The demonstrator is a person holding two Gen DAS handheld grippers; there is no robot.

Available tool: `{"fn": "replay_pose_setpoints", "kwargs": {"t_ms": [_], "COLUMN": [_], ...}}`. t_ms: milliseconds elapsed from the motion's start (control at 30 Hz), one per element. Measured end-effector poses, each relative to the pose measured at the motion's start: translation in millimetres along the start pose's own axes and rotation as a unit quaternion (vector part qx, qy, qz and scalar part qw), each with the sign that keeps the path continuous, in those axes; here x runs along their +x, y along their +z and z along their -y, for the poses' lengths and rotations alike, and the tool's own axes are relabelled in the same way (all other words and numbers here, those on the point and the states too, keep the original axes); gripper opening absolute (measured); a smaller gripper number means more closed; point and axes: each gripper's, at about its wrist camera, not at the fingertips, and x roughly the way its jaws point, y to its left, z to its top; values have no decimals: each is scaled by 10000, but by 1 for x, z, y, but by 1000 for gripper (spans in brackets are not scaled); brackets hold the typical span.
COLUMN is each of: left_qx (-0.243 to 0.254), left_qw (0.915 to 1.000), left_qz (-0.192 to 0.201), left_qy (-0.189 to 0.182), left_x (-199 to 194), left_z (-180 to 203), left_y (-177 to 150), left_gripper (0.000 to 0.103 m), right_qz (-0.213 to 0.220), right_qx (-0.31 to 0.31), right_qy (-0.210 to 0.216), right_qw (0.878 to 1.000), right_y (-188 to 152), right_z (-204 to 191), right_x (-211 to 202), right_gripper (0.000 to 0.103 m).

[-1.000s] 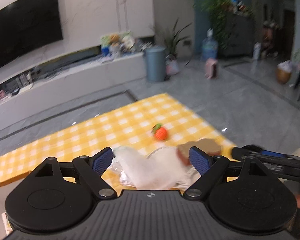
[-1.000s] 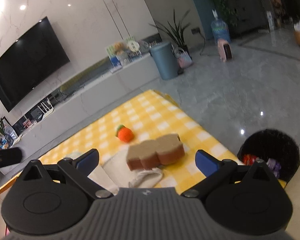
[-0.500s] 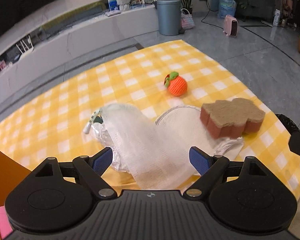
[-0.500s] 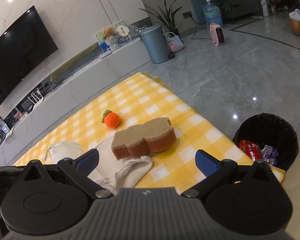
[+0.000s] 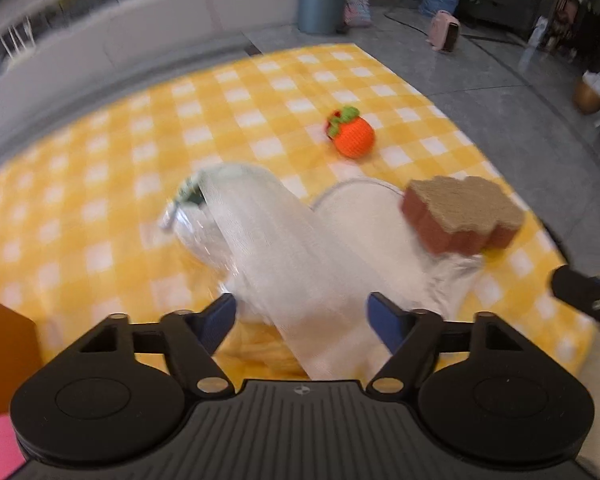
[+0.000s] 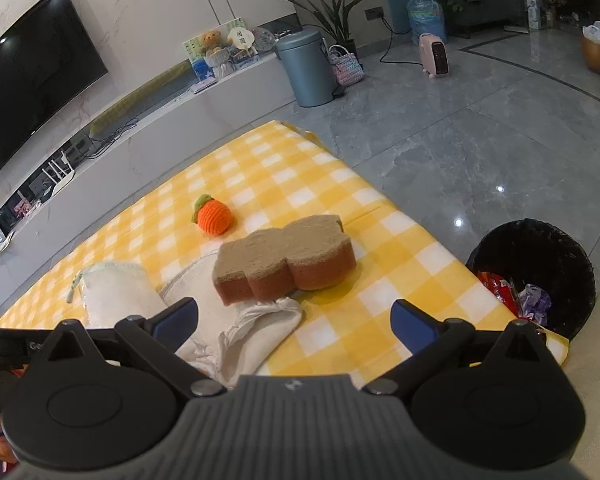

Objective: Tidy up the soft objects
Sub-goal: 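Grasp the white mesh bag with the left tool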

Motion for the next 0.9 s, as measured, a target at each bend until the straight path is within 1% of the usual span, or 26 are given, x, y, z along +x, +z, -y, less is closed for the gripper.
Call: {"fn": "replay_pose_setpoints", "kwargs": {"t_ms": [33,100,133,167,200,267,333,400,433,500,533,567,600,633,667,733,833,900], "left_qx": [-128,-350,-428,-491,-541,-538,-410,-384,-419,-436,-392,-373,-394,-437,-478,-468,-120,15], "left_qw": [9997,9976,9964,9954,9948,9941,9933,9923,9922,9934,9939,9938,9934,9926,9917,9909,9931,9935], "left_qz": [-108,-248,-304,-386,-468,-550,-588,-597,-598,-626,-634,-603,-582,-589,-628,-658,-404,-252], "left_qy": [-174,-538,-667,-720,-726,-765,-910,-1015,-1011,-858,-810,-854,-905,-964,-1013,-1077,-1097,-1110], "left_x": [0,3,5,7,9,10,9,10,12,18,21,22,23,23,23,20,6,-3], "left_z": [-4,-9,-11,-12,-13,-13,-11,-10,-9,-5,-3,-4,-4,-6,-8,-10,-7,-6], "left_y": [1,3,3,4,4,3,1,1,1,2,3,3,3,3,4,3,-1,-3], "left_gripper": [82,74,70,68,66,56,53,53,53,53,50,37,29,14,5,2,1,1], "right_qz": [10,21,6,-19,-35,-40,-24,-34,-39,-38,-38,-36,-24,-9,-6,5,37,66], "right_qx": [-22,-56,-61,-67,-77,-106,-102,-64,-56,-72,-108,-157,-205,-235,-236,-176,-60,-15], "right_qy": [-16,-44,-52,-57,-61,-87,-125,-169,-182,-168,-148,-144,-164,-205,-264,-328,-285,-325], "right_qw": [10000,10000,10000,10000,9999,9999,9999,9998,9998,9998,9998,9998,9997,9995,9994,9993,9996,9994], "right_y": [0,0,0,0,0,0,0,1,1,1,1,1,2,3,5,7,9,12], "right_z": [-2,-4,-4,-5,-5,-6,-6,-6,-6,-8,-10,-11,-12,-13,-13,-12,-10,-10], "right_x": [0,1,2,2,3,3,4,6,7,7,7,8,8,9,11,13,16,20], "right_gripper": [100,100,100,100,100,100,100,100,100,100,100,100,100,100,100,100,100,100]}}
